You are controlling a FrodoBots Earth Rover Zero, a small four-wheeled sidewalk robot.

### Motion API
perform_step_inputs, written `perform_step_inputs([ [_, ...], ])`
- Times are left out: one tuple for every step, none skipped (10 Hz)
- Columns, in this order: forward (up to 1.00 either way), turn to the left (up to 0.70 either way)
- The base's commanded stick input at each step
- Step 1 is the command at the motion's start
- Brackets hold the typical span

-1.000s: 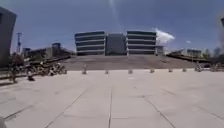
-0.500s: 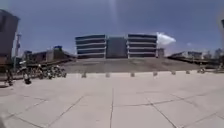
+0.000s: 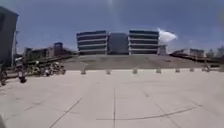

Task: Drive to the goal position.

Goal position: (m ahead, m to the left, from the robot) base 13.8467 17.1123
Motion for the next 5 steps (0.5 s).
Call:
perform_step_inputs([
  [1.0,0.0],
  [1.0,0.0],
  [1.0,0.35],
  [1.0,0.36],
  [1.0,0.1],
])
